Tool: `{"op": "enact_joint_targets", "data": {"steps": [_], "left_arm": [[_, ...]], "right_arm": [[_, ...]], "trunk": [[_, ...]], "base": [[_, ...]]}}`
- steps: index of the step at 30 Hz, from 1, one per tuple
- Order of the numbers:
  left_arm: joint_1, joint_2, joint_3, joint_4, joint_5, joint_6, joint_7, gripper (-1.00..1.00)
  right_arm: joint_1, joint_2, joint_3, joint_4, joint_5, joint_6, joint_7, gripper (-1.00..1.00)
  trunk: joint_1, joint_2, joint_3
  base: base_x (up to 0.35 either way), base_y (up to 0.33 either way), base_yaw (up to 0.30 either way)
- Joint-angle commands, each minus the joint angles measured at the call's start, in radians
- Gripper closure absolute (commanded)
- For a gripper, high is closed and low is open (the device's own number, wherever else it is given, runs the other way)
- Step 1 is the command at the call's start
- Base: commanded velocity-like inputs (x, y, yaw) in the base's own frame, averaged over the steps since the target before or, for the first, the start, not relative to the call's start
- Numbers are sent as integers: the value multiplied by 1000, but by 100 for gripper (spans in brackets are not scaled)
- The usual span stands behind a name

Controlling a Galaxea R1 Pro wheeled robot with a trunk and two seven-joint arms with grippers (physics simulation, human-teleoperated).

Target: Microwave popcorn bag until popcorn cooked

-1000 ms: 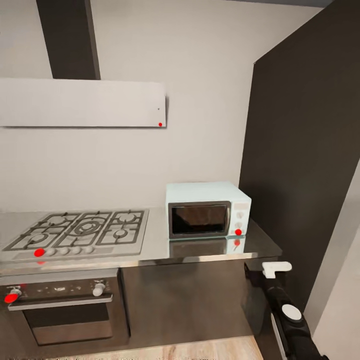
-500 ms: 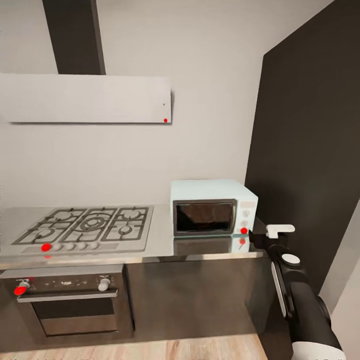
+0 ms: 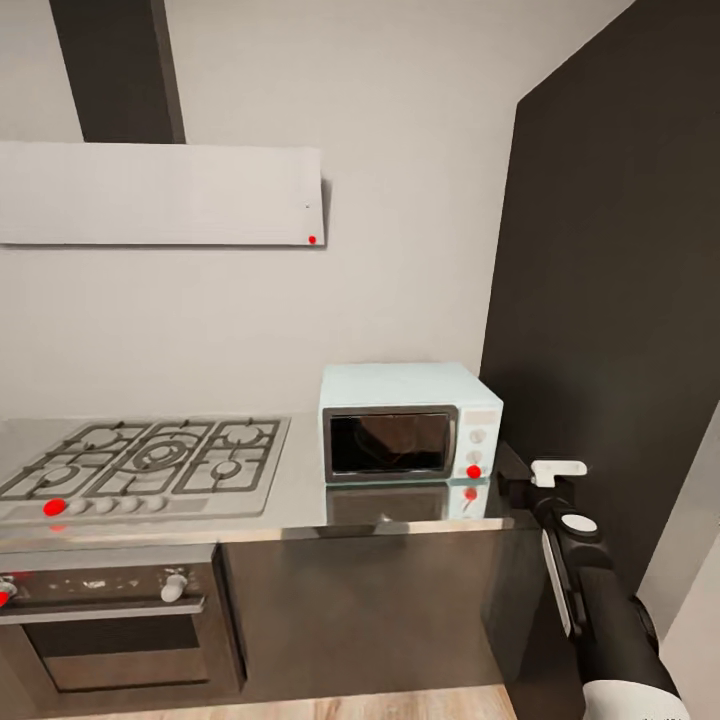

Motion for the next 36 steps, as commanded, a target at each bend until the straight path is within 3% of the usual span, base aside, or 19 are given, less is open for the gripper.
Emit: {"op": "enact_joint_targets", "data": {"steps": [1, 13, 19, 25, 36], "left_arm": [[0, 0, -7, -2, 1, 5, -1, -100], [0, -1, -7, -2, 1, 5, -3, -100], [0, -3, -7, -2, 1, 5, -3, -100], [0, -3, -7, -2, 1, 5, -3, -100], [0, -3, -7, -2, 1, 5, -3, -100]], "right_arm": [[-1, 1, -1, 5, 10, 4, 10, -100], [0, 3, 10, 165, 10, -26, 9, -100], [0, 3, 7, 191, 10, -107, 7, -100], [1, 3, 6, 298, 10, -308, 5, -100], [1, 3, 6, 374, 10, -353, 5, -100]], "trunk": [[0, -1, -2], [0, -1, -2], [0, -1, -2], [0, -1, -2], [0, -1, -2]], "base": [[12, -15, 0], [101, -2, 0], [52, 0, 0], [134, 0, 0], [30, 0, 0]]}}
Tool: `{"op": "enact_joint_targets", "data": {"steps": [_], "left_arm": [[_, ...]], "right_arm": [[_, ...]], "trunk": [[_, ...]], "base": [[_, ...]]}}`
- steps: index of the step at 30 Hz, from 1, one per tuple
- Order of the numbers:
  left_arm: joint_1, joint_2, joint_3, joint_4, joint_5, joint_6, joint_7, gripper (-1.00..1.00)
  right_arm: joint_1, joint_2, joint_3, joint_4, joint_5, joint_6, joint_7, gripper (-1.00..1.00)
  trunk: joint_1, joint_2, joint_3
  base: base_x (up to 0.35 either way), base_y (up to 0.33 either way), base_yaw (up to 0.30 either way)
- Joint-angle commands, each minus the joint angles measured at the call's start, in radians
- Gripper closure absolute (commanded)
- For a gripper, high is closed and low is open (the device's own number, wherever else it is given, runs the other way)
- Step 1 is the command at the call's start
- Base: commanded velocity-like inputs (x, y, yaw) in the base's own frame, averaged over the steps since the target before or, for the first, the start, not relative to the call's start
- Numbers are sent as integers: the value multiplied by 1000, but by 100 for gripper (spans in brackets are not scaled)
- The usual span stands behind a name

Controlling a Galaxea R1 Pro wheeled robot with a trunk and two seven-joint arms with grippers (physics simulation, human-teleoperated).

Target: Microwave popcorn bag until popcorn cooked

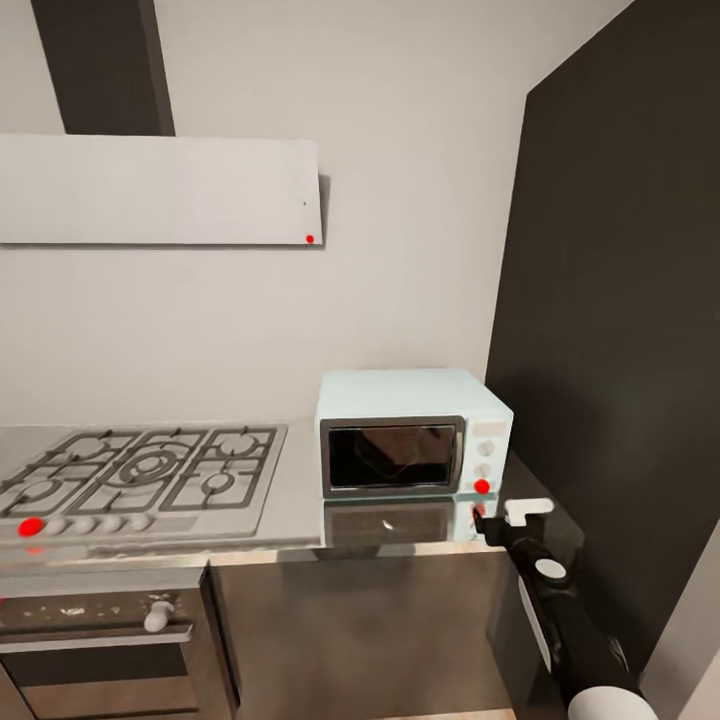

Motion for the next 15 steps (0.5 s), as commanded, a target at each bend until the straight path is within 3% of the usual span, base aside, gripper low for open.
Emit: {"op": "enact_joint_targets", "data": {"steps": [1, 7, 15], "left_arm": [[0, 0, -7, -2, 1, 5, -1, -100], [0, 0, -7, -2, 1, 5, -1, -100], [0, 0, -7, -2, 1, 5, -1, -100]], "right_arm": [[-1, 2, -5, 8, 10, -4, 9, -100], [-1, 2, -16, 37, 10, -24, 10, -100], [-1, 2, -21, 52, 9, -25, 12, -100]], "trunk": [[0, -1, -2], [0, -1, -2], [0, -1, -2]], "base": [[161, 0, 0], [260, 0, 0], [105, -2, 0]]}}
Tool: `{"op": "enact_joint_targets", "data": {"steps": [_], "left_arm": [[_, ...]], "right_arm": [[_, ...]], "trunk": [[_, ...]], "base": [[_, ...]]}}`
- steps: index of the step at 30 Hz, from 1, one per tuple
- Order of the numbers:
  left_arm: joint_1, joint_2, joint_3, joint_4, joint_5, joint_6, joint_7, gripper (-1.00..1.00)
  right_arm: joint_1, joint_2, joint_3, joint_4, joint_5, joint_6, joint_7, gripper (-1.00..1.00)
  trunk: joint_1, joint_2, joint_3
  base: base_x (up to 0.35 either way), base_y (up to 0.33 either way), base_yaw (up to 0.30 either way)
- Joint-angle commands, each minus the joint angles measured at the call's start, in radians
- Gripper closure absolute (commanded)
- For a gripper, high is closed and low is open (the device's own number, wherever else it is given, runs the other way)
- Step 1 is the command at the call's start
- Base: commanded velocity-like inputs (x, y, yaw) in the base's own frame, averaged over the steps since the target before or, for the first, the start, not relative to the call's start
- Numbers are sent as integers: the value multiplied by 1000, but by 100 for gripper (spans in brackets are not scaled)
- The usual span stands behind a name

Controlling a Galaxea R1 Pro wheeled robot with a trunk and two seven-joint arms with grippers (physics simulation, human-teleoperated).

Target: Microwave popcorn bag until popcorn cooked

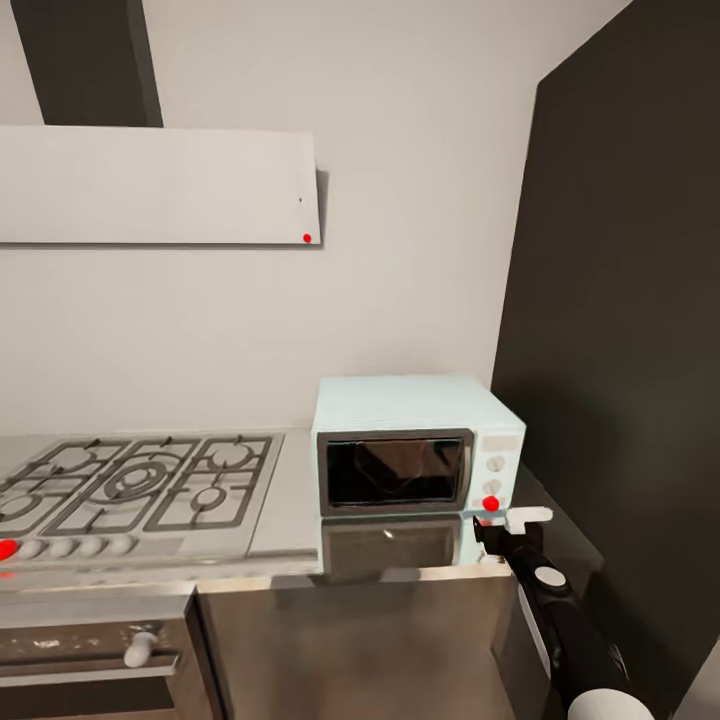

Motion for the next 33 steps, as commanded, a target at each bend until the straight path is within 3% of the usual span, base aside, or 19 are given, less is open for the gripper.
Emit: {"op": "enact_joint_targets", "data": {"steps": [1, 4, 6, 20, 33], "left_arm": [[0, 1, -6, -2, 1, 5, -1, -100], [0, 1, -7, -2, 1, 5, -1, -100], [0, 1, -6, -2, 1, 5, -1, -100], [0, 0, -7, -2, 1, 5, -1, -100], [0, 0, -7, -2, 1, 6, -1, -100]], "right_arm": [[-1, 2, -19, 3, 11, 5, 9, -100], [-1, 2, -79, 48, 11, 1, 10, -100], [-1, 2, -91, 77, 11, -17, 11, -100], [-1, -18, -105, 202, 13, -239, 10, -100], [-1, -18, -106, 204, 13, -264, 9, -100]], "trunk": [[1, -1, -2], [1, -1, -2], [1, -1, -2], [1, -1, -2], [1, -1, -2]], "base": [[188, -49, 0], [69, -18, 0], [11, -3, 0], [1, 0, 0], [80, 0, 0]]}}
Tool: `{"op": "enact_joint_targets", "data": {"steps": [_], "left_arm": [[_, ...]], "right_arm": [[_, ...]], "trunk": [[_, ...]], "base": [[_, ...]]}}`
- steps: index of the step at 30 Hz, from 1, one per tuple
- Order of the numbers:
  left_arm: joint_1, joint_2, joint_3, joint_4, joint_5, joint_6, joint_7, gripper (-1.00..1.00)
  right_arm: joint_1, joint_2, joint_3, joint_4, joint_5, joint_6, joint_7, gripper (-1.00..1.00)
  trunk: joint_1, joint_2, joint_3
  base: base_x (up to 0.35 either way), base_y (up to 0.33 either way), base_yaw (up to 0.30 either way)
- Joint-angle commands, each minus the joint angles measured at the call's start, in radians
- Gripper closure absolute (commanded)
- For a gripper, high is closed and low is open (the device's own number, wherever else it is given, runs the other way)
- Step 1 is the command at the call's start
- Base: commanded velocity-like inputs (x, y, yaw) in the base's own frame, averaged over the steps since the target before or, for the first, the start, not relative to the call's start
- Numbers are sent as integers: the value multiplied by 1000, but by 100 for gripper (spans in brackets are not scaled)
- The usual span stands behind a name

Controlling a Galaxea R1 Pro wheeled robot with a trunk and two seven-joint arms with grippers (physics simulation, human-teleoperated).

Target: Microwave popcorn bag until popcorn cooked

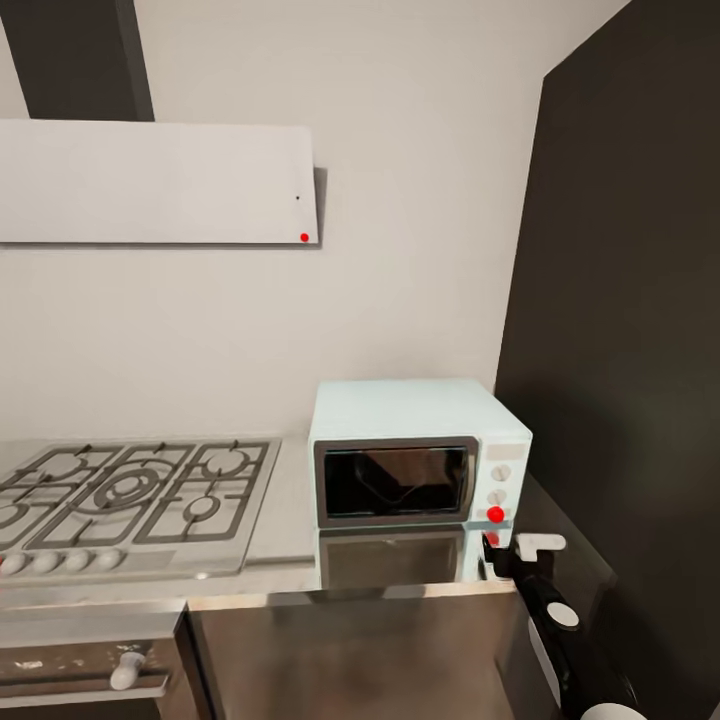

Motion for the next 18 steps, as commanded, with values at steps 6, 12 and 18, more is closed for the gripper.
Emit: {"op": "enact_joint_targets", "data": {"steps": [6, 12, 18], "left_arm": [[0, 0, -7, -2, 1, 5, -1, -100], [0, 0, -7, -2, 1, 5, -1, -100], [0, 0, -7, -2, 1, 5, -1, -100]], "right_arm": [[-1, 1, -6, 0, 5, -3, 10, -100], [-1, 1, -6, 0, 5, -4, 10, -100], [-1, 1, -6, 0, 5, -4, 10, 100]], "trunk": [[1, -1, -2], [1, -1, -2], [1, -1, -2]], "base": [[192, 0, 0], [8, 0, 0], [0, 0, 0]]}}
